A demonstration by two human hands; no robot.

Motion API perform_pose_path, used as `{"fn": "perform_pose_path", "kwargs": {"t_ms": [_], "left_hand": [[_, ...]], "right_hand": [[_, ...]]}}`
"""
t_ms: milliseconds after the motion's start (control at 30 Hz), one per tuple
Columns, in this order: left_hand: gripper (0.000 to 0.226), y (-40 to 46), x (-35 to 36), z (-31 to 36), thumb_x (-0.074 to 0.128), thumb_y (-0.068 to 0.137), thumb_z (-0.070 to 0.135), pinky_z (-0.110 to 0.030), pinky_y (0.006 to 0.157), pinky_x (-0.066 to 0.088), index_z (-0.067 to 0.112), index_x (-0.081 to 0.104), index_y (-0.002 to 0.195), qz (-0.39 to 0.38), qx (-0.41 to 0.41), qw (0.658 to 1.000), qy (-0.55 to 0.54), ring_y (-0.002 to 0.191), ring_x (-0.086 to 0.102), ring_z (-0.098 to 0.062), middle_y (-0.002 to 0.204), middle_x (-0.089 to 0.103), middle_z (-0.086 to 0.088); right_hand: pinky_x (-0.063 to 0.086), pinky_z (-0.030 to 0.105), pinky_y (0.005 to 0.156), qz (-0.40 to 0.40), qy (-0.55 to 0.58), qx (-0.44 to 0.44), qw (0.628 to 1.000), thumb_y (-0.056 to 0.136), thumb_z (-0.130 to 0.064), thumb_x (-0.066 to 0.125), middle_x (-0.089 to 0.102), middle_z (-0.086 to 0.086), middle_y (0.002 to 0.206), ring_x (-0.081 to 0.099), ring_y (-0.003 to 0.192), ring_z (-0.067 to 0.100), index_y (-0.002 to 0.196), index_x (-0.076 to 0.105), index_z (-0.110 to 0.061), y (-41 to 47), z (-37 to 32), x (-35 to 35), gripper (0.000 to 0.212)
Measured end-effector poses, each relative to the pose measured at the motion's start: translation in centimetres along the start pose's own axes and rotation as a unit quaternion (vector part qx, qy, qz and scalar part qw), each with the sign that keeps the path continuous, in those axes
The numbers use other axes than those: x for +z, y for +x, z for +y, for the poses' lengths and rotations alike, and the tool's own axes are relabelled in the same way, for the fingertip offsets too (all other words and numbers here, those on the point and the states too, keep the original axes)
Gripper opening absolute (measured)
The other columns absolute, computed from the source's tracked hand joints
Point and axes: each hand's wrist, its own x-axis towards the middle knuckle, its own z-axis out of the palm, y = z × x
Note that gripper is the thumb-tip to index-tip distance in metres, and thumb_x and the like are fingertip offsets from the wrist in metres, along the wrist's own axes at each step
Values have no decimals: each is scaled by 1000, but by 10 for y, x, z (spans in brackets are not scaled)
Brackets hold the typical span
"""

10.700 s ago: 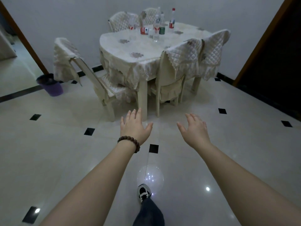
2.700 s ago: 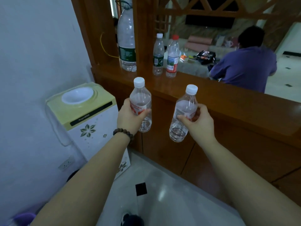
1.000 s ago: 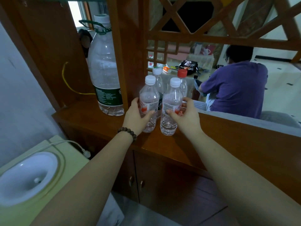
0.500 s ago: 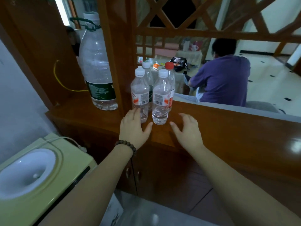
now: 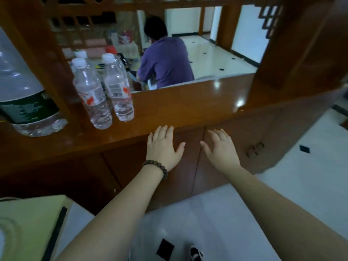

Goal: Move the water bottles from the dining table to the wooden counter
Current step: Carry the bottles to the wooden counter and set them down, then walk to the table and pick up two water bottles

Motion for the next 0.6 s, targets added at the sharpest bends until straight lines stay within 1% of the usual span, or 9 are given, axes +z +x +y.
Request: {"fn": "perform_pose_path", "kwargs": {"t_ms": [133, 267, 333, 433, 500, 600], "left_hand": [[70, -18, 26, 57, 35, 92, 59, -46, 118, 13, 19, 25, 149, -55, 82, 995, -11, 145, 15, -21, 155, 26, -3], [70, -41, 54, 133, 34, 92, 59, -46, 118, 12, 20, 24, 149, -115, 183, 976, -37, 146, 14, -20, 156, 25, -2], [70, -57, 66, 175, 35, 92, 58, -46, 118, 11, 20, 24, 149, -134, 236, 961, -49, 146, 13, -20, 156, 25, -1], [69, -87, 78, 238, 36, 92, 57, -44, 118, 9, 19, 24, 149, -166, 316, 932, -67, 145, 13, -19, 156, 24, -1], [69, -113, 84, 280, 37, 92, 56, -43, 118, 9, 19, 25, 149, -183, 365, 909, -81, 145, 13, -19, 156, 25, -1], [69, -158, 92, 341, 39, 91, 56, -42, 118, 10, 18, 27, 148, -199, 437, 872, -98, 144, 16, -20, 154, 27, -2]], "right_hand": [[21, 47, 117, 39, -35, 107, 993, 94, -44, 48, 43, 10, 147, 24, 144, 28, 138, 46, -12, -61, 56, -22, 55], [18, 41, 118, 68, -69, 235, 967, 96, -45, 44, 40, 11, 149, 24, 144, 27, 139, 45, -11, -133, 115, -55, 55], [16, 39, 117, 80, -81, 293, 949, 97, -45, 41, 38, 10, 150, 22, 144, 27, 141, 42, -12, -174, 143, -73, 55], [17, 38, 117, 114, -86, 370, 918, 97, -45, 41, 40, 10, 148, 23, 144, 26, 139, 44, -11, -243, 175, -99, 54], [17, 38, 117, 138, -94, 419, 893, 98, -44, 41, 41, 10, 147, 24, 143, 27, 138, 45, -11, -291, 191, -115, 52], [17, 38, 117, 177, -104, 494, 845, 98, -43, 41, 41, 11, 147, 25, 143, 27, 137, 46, -10, -363, 208, -139, 52]]}}
